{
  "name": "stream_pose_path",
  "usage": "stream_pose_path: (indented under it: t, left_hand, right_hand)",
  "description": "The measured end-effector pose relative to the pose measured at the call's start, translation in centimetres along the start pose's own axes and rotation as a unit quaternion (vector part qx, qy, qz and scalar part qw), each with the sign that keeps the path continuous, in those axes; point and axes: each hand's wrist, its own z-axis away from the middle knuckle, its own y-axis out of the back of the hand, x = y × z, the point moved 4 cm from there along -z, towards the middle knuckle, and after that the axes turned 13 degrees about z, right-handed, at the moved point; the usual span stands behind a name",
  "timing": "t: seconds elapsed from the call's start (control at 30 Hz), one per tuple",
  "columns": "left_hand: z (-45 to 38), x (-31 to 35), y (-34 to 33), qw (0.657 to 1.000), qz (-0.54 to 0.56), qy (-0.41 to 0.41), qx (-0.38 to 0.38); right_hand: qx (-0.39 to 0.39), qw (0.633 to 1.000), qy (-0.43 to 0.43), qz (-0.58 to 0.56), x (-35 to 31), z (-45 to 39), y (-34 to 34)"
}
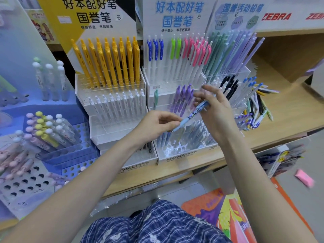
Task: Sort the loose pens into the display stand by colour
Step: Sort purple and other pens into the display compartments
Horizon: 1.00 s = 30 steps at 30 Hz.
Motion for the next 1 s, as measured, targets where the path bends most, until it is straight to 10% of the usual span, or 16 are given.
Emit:
stream_pose_path:
  t: [0.17, 0.43, 1.0]
  left_hand:
    - [0.1, -0.7, 1.7, 0.998, -0.055, -0.014, 0.029]
    - [0.7, -3.4, 5.0, 0.889, -0.456, -0.035, 0.028]
    - [1.5, -4.7, 5.0, 0.887, -0.454, -0.068, 0.048]
  right_hand:
    - [-0.023, 0.916, 0.002, 0.400, 0.1, 0.8, 0.4]
    - [0.036, 0.844, 0.111, 0.524, 0.3, 2.8, 0.2]
    - [-0.004, 0.773, 0.072, 0.631, 10.8, 3.1, -2.7]
